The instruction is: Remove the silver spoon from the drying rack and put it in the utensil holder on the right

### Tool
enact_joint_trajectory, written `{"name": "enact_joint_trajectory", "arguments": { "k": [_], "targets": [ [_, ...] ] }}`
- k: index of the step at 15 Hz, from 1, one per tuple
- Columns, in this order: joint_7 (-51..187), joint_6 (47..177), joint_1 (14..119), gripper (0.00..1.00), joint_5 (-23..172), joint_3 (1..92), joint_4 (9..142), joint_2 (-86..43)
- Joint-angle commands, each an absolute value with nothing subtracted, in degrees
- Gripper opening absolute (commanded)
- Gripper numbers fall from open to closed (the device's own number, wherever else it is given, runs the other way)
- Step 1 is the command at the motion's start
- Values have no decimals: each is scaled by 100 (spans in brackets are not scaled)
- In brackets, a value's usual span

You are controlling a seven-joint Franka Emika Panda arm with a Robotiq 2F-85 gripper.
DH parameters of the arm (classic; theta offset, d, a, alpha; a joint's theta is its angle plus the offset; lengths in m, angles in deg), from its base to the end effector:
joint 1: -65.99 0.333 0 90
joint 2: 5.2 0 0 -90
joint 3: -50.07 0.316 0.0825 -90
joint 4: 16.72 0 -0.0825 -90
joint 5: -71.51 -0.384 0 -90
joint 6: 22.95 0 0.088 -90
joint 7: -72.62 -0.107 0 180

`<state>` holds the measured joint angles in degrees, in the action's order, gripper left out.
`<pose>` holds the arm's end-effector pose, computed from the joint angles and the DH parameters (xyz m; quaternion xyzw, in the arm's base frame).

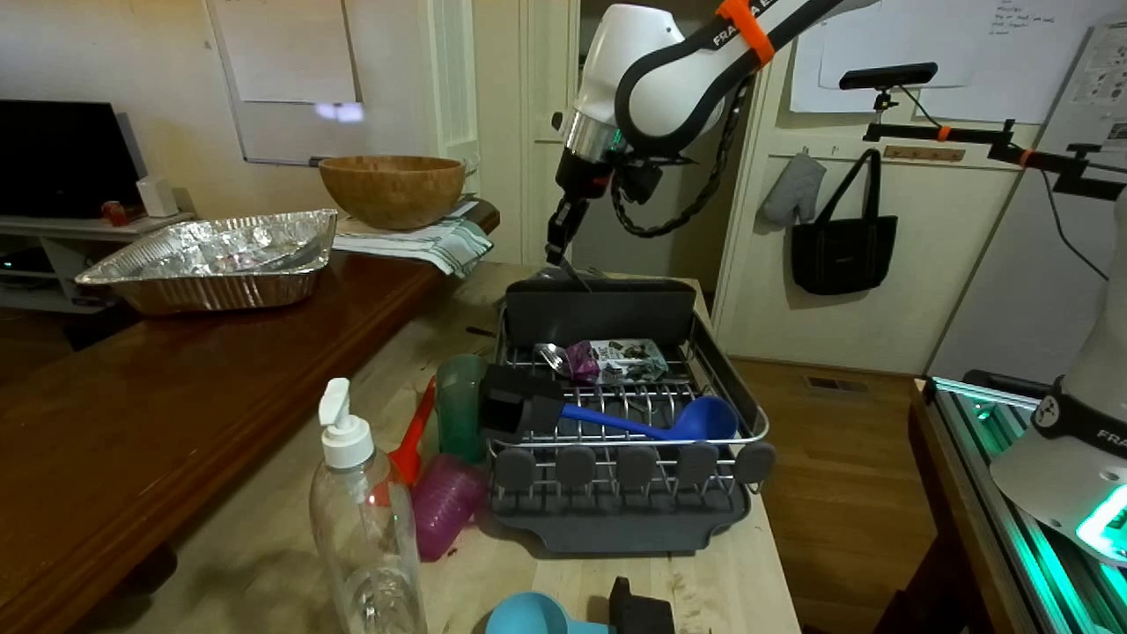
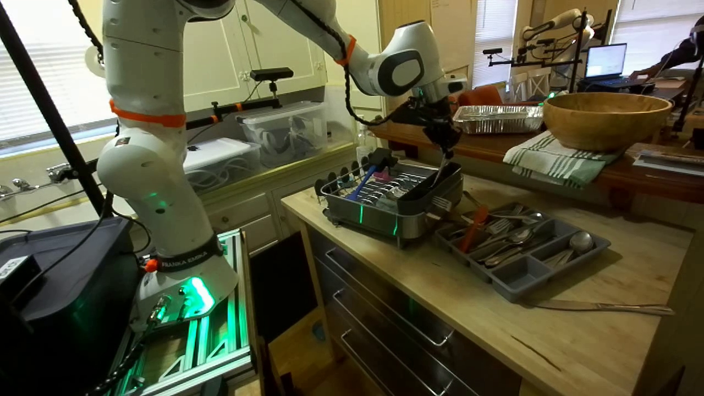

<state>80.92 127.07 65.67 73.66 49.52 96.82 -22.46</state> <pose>0.6354 -0.0085 0.3498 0.9827 0.0787 0.1653 0.0266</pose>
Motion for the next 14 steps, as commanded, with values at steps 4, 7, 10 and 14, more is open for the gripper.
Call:
{"name": "enact_joint_trajectory", "arguments": {
  "k": [4,7,10,14],
  "targets": [
    [8752,12307,6250,1,6445,5183,10149,-1042],
    [8898,12403,6225,1,5853,5101,10116,-721],
    [8303,13145,6226,1,6030,4879,10086,-607],
    [7197,14048,6064,1,6976,4506,9875,-934]
  ]
}}
